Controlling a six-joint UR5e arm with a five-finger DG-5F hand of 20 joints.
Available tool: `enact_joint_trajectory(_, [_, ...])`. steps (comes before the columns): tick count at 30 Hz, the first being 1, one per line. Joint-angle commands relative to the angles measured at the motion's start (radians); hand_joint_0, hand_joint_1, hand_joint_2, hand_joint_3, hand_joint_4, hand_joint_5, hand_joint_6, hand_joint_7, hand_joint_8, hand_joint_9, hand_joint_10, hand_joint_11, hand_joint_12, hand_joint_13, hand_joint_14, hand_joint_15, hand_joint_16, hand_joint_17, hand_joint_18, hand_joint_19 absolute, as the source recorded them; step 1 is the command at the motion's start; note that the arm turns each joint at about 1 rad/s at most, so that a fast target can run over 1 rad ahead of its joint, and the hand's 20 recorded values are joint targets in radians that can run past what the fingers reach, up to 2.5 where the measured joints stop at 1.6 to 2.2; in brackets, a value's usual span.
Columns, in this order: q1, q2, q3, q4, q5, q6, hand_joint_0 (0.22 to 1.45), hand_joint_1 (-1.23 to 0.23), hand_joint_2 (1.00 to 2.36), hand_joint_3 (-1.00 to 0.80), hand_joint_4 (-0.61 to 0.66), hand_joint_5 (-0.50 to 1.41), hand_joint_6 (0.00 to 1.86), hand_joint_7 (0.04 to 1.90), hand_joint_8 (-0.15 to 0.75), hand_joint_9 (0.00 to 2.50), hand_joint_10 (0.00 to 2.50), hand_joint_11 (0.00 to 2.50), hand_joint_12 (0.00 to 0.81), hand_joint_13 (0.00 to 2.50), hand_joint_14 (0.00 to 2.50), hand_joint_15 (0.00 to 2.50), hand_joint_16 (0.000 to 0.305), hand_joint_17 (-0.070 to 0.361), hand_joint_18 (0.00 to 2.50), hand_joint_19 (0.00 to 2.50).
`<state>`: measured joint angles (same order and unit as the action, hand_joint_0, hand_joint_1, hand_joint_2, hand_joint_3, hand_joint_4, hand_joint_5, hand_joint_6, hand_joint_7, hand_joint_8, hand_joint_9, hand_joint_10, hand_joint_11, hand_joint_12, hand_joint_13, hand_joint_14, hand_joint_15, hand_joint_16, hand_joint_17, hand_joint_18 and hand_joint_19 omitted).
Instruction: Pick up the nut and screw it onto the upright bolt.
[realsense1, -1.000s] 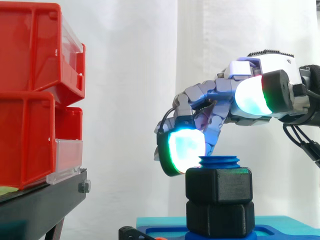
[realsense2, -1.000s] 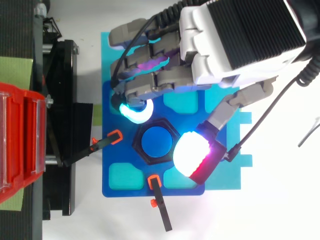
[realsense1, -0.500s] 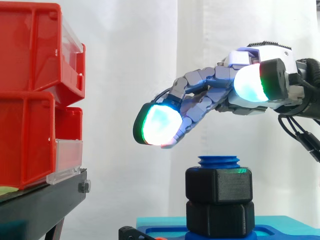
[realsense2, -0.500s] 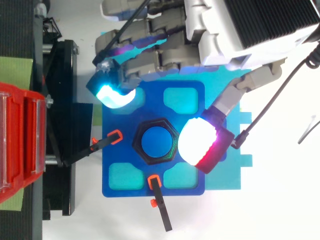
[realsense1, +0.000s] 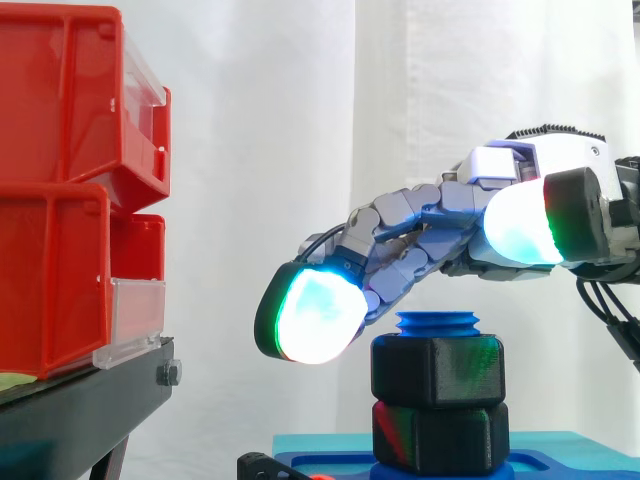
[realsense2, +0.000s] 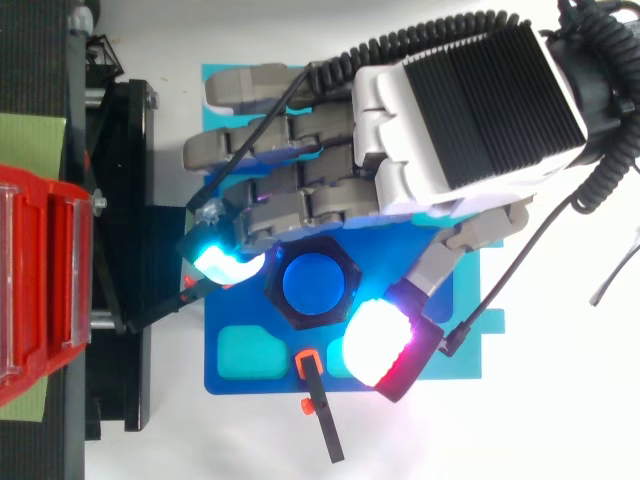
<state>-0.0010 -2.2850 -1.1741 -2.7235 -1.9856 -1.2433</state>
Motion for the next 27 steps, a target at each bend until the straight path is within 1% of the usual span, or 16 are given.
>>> enact_joint_trajectory(1, [0.004,-0.001,-0.002,-0.010,0.002,0.002,0.47,-0.15,1.00,-0.50,0.20,-0.12,0.50,0.75,0.256,0.62,0.00,0.00,0.321,0.16,0.00,0.00,0.042,0.094,0.00,0.00])
enact_joint_trajectory(7, [0.006,0.001,-0.002,-0.018,0.002,0.002,0.48,-0.16,1.00,-0.50,0.22,-0.09,0.50,0.79,0.254,0.66,0.00,0.00,0.312,0.20,0.00,0.00,0.041,0.092,0.00,0.00])
enact_joint_trajectory(14, [0.006,0.001,-0.002,-0.021,0.002,0.002,0.50,-0.18,1.00,-0.50,0.24,-0.06,0.50,0.89,0.262,0.74,0.00,0.00,0.303,0.26,0.00,0.00,0.038,0.086,0.00,0.00])
enact_joint_trajectory(17, [0.001,0.001,-0.002,-0.016,0.001,0.002,0.50,-0.19,1.00,-0.50,0.25,-0.05,0.50,0.93,0.262,0.77,0.00,0.00,0.302,0.29,0.00,0.00,0.038,0.085,0.00,0.00])
enact_joint_trajectory(20, [-0.004,-0.001,-0.002,-0.010,-0.002,0.002,0.50,-0.20,1.00,-0.50,0.24,-0.03,0.50,1.00,0.265,0.81,0.00,0.00,0.296,0.32,0.00,0.00,0.037,0.083,0.03,0.00])
enact_joint_trajectory(27, [-0.016,0.001,-0.002,-0.005,-0.007,0.001,0.52,-0.22,1.00,-0.50,0.18,0.00,0.50,1.16,0.271,0.90,0.00,0.00,0.286,0.38,0.00,0.00,0.035,0.079,0.09,0.00])
